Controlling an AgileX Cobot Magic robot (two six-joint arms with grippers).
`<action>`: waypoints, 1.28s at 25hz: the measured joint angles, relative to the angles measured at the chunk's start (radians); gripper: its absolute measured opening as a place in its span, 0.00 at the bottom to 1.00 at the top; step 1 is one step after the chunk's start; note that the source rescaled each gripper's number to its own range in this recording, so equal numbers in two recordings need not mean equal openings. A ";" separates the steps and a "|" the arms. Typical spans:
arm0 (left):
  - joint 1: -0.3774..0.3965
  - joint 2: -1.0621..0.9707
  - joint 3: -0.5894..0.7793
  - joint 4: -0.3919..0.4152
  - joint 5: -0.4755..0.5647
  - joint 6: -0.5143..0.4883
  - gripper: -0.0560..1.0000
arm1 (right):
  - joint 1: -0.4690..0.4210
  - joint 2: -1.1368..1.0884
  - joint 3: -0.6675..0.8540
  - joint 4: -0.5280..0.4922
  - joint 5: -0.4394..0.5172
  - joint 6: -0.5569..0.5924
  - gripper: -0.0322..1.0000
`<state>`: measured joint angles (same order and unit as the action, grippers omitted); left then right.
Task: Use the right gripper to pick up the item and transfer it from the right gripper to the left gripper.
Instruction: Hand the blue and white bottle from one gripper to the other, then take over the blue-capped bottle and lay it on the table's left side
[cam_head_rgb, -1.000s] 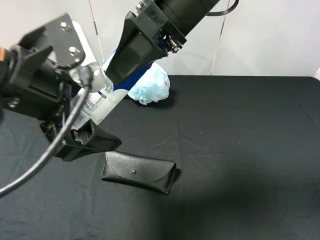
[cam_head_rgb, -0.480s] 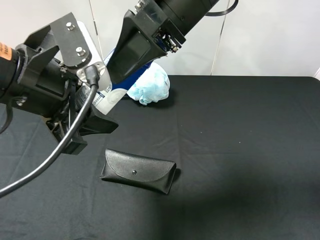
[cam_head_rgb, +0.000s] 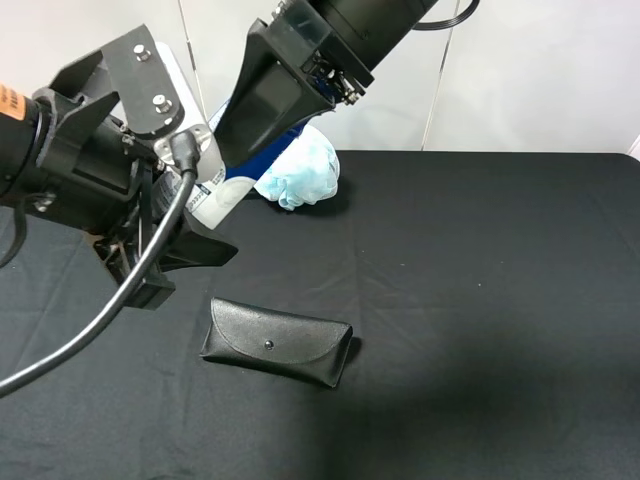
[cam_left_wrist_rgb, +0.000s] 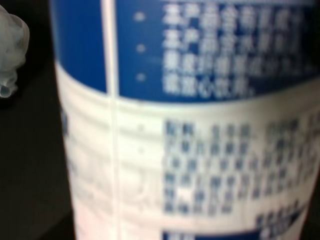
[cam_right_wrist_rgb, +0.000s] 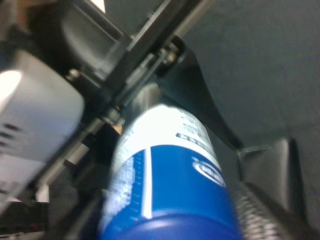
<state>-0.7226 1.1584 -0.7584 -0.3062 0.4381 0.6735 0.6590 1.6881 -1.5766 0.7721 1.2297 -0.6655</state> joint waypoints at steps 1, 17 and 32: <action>0.000 0.001 0.000 0.003 0.009 0.001 0.10 | 0.000 0.000 0.000 -0.030 0.000 0.022 0.52; 0.000 0.004 0.000 0.006 0.018 0.006 0.10 | -0.001 -0.022 -0.004 -0.202 -0.004 0.074 0.99; 0.000 0.004 0.000 0.006 0.018 0.008 0.10 | -0.001 -0.151 -0.008 -0.411 -0.008 0.137 0.99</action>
<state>-0.7226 1.1625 -0.7584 -0.3002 0.4559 0.6816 0.6581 1.5374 -1.5847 0.3610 1.2214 -0.5287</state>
